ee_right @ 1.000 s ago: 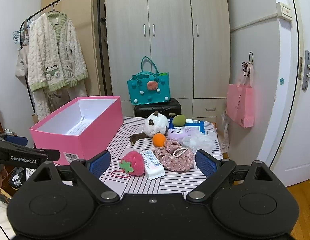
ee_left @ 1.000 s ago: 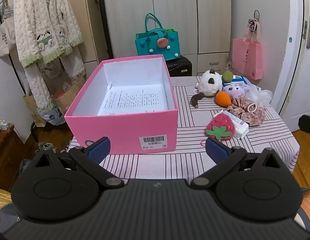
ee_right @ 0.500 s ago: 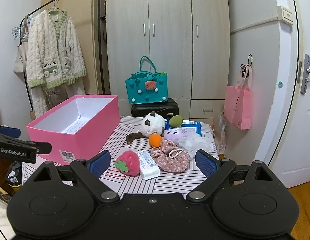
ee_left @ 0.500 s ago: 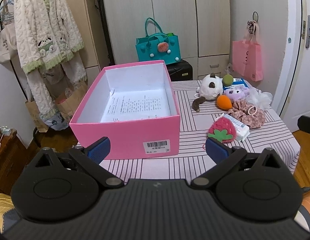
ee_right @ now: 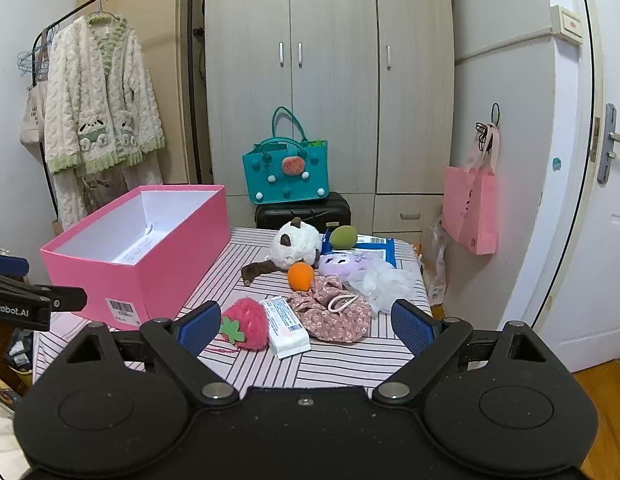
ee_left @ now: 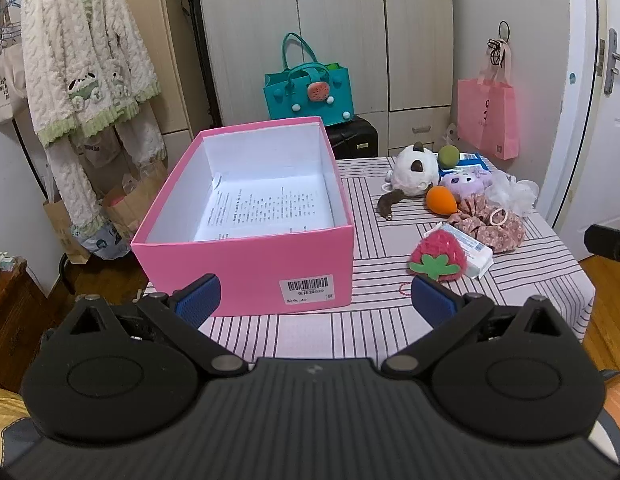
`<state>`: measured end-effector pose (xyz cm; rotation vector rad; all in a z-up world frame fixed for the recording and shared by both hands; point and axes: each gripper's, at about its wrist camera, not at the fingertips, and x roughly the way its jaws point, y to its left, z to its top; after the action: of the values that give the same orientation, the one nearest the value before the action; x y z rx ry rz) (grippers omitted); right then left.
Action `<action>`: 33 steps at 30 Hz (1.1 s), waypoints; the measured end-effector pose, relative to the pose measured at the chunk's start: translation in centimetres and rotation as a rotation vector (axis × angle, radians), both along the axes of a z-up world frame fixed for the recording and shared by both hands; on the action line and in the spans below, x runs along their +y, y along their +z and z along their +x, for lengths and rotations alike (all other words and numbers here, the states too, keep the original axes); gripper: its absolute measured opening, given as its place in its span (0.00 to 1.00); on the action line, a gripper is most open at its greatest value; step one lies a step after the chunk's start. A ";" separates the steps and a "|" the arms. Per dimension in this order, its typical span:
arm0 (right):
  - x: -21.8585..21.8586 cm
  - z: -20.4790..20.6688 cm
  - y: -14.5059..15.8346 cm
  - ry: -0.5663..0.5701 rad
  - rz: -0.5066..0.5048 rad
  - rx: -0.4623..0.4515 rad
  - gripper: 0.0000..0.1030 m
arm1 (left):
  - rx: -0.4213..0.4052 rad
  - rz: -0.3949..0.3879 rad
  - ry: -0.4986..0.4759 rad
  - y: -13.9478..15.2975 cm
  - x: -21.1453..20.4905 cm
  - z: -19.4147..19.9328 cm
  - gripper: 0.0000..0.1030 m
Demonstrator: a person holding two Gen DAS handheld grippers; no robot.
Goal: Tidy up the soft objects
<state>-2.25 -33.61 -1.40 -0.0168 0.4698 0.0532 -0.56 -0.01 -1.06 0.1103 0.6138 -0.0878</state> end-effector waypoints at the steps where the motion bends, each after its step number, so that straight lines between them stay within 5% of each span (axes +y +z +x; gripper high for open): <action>1: -0.3 0.0 0.0 0.006 0.009 0.001 0.92 | -0.001 0.000 0.001 0.1 0.0 0.0 1.00; 11: -0.4 1.0 -0.1 0.082 0.039 -0.004 0.92 | -0.079 -0.016 0.008 2.1 0.6 0.0 1.00; 17: -1.5 1.6 -1.5 0.245 0.101 -0.043 0.92 | -0.211 -0.099 -0.122 2.4 0.3 -0.7 1.00; 26: -2.6 5.3 -6.2 0.244 0.113 0.018 0.90 | -0.028 -0.113 -0.240 0.1 -2.9 4.1 0.98; 33: -2.3 7.2 -9.1 0.276 0.038 0.072 0.67 | -0.007 -0.073 -0.344 -1.8 -6.7 6.0 0.93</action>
<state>4.94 -35.94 -10.47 -0.0428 0.5360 0.3343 5.44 -6.71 -2.86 0.1444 0.5794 -0.4423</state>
